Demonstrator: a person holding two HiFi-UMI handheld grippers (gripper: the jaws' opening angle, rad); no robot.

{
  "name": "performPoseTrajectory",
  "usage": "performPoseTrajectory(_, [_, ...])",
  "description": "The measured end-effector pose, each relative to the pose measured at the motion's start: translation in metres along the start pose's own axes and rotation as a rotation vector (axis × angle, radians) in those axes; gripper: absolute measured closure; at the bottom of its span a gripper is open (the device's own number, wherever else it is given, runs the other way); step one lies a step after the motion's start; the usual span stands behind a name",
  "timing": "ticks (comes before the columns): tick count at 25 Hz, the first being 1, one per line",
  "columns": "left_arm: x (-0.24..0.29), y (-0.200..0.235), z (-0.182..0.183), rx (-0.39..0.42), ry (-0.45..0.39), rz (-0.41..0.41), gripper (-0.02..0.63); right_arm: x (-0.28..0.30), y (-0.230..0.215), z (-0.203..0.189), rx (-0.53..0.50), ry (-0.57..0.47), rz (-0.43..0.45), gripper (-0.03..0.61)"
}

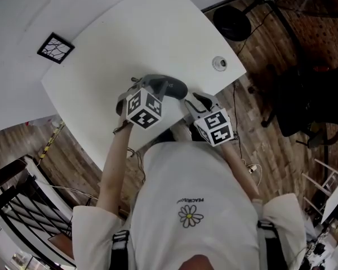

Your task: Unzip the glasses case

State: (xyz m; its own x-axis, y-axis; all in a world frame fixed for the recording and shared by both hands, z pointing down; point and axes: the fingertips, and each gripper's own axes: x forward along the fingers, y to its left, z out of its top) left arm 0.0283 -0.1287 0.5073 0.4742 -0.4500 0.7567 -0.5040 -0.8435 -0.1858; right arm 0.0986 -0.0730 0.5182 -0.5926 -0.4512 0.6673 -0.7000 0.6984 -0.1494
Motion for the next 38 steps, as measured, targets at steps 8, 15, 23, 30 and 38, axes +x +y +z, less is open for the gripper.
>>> performPoseTrajectory(8, [0.03, 0.013, -0.001, -0.052, 0.052, -0.003, 0.601, 0.036, 0.011, -0.033, 0.181, 0.085, 0.003, 0.43])
performPoseTrajectory(15, [0.03, 0.012, -0.001, -0.058, 0.042, -0.021, 0.601, 0.052, 0.001, -0.029, 0.269, 0.088, -0.052, 0.44])
performPoseTrajectory(23, [0.033, 0.015, 0.0, -0.059, 0.045, -0.014, 0.601, 0.044, 0.004, -0.023, 0.303, 0.063, -0.021, 0.535])
performPoseTrajectory(30, [0.032, 0.014, 0.0, -0.065, 0.039, -0.011, 0.601, 0.041, 0.015, -0.02, 0.265, 0.058, 0.015, 0.569])
performPoseTrajectory(38, [0.031, 0.012, 0.0, -0.066, 0.028, -0.002, 0.601, 0.044, 0.013, -0.022, 0.338, 0.048, 0.043, 0.571])
